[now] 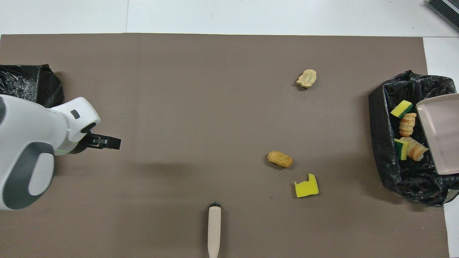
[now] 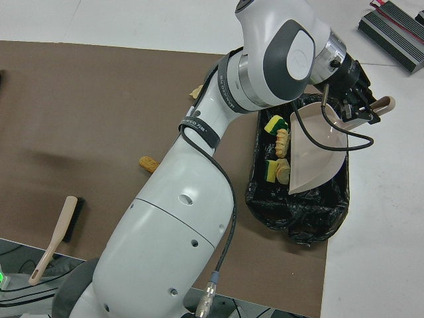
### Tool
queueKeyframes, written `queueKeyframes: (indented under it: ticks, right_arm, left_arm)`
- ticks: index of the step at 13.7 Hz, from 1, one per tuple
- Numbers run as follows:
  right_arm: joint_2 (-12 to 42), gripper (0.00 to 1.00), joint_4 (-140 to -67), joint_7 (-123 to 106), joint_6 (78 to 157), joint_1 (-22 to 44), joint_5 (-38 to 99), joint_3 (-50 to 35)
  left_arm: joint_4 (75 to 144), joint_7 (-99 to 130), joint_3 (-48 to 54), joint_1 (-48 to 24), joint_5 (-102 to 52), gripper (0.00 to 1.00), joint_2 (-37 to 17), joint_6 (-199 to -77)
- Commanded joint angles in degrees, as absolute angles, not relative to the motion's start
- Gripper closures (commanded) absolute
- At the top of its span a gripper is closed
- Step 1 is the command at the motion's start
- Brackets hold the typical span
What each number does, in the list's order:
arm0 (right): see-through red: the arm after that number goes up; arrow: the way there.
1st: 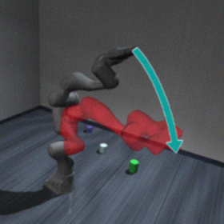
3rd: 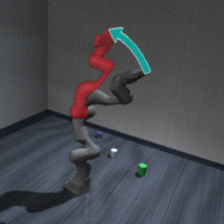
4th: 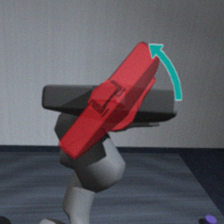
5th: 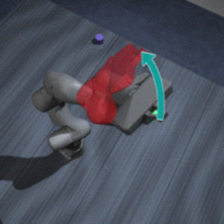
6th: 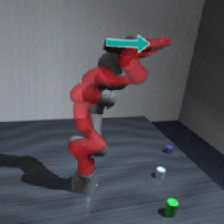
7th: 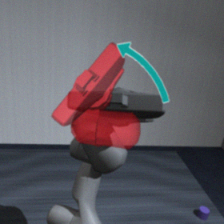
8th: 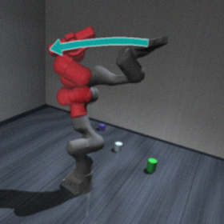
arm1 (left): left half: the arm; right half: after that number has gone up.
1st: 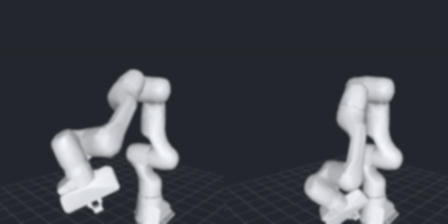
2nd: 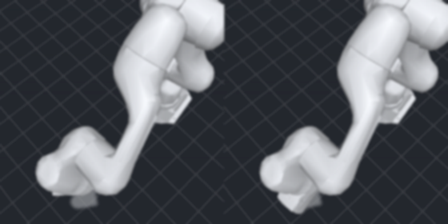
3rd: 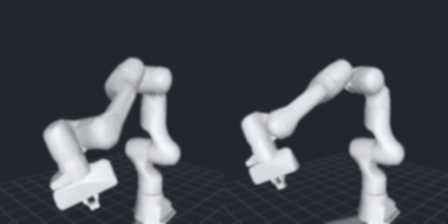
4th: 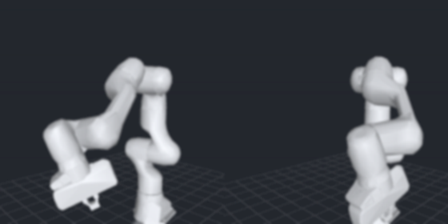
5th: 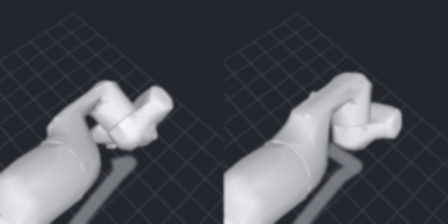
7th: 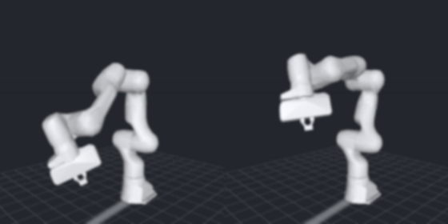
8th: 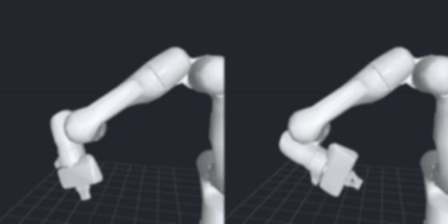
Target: Sweep and dump trash in bin
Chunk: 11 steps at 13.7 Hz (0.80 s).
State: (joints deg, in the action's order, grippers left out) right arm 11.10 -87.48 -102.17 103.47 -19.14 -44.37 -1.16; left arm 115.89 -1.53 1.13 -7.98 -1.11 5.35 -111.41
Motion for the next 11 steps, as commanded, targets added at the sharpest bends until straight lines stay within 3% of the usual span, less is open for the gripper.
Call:
queueKeyframes:
  ticks: [1, 3, 8, 11]
  right_arm:
    - [9.32, 1.0, -87.63, -102.31, 103.09, -19.6, -44.22, -2.98]
    - [9.32, 1.0, -86.58, -102.04, 103.45, -19.6, -41.68, -3.78]
    - [8.53, 1.0, -87.53, -100.64, 104.06, -19.34, -27.62, -5.27]
    - [5.02, 1.0, -94.02, -90.48, 102.57, -13.91, -24.27, -5.54]
  left_arm:
    - [102.18, -2.99, 1.85, -6.42, 0.09, 0.0, 1.94, -99.89]
    - [94.69, -4.3, 1.85, -6.42, 0.79, 0.0, 0.62, -92.84]
    - [84.93, -6.85, 1.76, -4.66, 0.97, 0.0, -1.04, -84.57]
    - [83.84, -6.86, 1.84, -4.75, 1.23, 0.0, -0.53, -82.79]
